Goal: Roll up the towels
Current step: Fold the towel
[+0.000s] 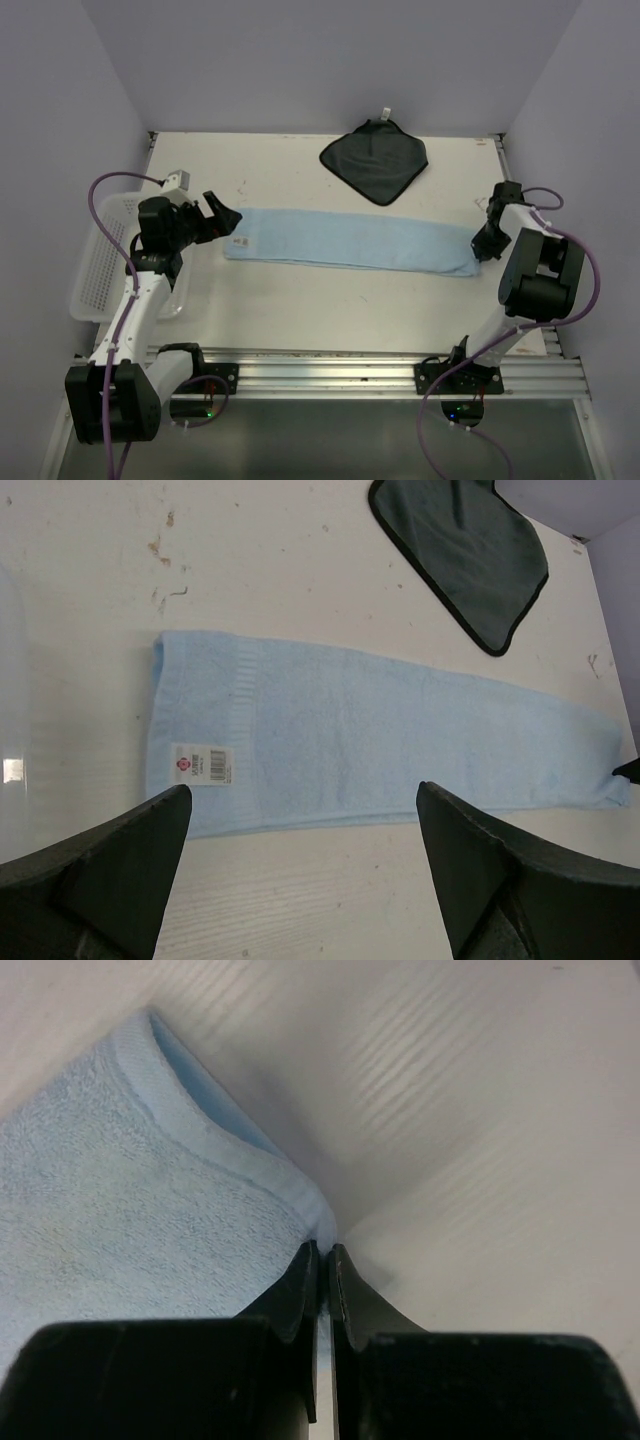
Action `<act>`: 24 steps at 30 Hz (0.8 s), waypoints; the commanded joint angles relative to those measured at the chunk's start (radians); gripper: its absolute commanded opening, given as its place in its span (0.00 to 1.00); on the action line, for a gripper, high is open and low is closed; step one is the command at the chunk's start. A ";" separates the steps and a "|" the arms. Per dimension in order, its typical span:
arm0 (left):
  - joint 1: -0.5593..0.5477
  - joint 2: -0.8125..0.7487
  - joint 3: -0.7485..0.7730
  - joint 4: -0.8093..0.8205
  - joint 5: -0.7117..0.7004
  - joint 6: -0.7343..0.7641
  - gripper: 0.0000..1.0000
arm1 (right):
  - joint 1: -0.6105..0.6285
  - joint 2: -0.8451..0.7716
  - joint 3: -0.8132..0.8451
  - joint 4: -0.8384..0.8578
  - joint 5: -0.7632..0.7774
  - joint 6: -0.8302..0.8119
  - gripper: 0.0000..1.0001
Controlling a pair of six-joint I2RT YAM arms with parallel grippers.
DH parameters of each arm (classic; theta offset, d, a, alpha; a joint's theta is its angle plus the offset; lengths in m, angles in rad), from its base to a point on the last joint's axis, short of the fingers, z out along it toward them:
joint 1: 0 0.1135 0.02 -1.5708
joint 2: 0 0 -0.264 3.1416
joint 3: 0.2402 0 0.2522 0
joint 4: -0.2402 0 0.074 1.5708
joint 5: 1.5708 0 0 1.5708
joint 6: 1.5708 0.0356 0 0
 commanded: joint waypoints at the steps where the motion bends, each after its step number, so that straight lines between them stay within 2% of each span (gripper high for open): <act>1: -0.004 -0.004 0.022 0.036 0.038 0.003 0.98 | -0.001 -0.059 0.055 -0.115 0.169 -0.007 0.00; 8: -0.006 -0.013 0.019 0.044 0.050 0.006 0.98 | -0.001 -0.169 0.087 -0.181 0.280 -0.019 0.00; 13: -0.006 -0.019 0.013 0.046 0.048 0.008 0.99 | 0.023 -0.261 0.111 -0.163 0.239 -0.057 0.00; 17: -0.004 -0.024 0.013 0.046 0.048 0.008 0.99 | 0.129 -0.303 0.131 -0.118 0.191 -0.114 0.00; 23: -0.004 -0.032 0.011 0.044 0.053 0.014 1.00 | 0.285 -0.232 0.219 -0.151 0.189 -0.119 0.00; 24: -0.004 -0.032 0.011 0.044 0.053 0.014 1.00 | 0.342 -0.228 0.225 -0.148 0.192 -0.119 0.00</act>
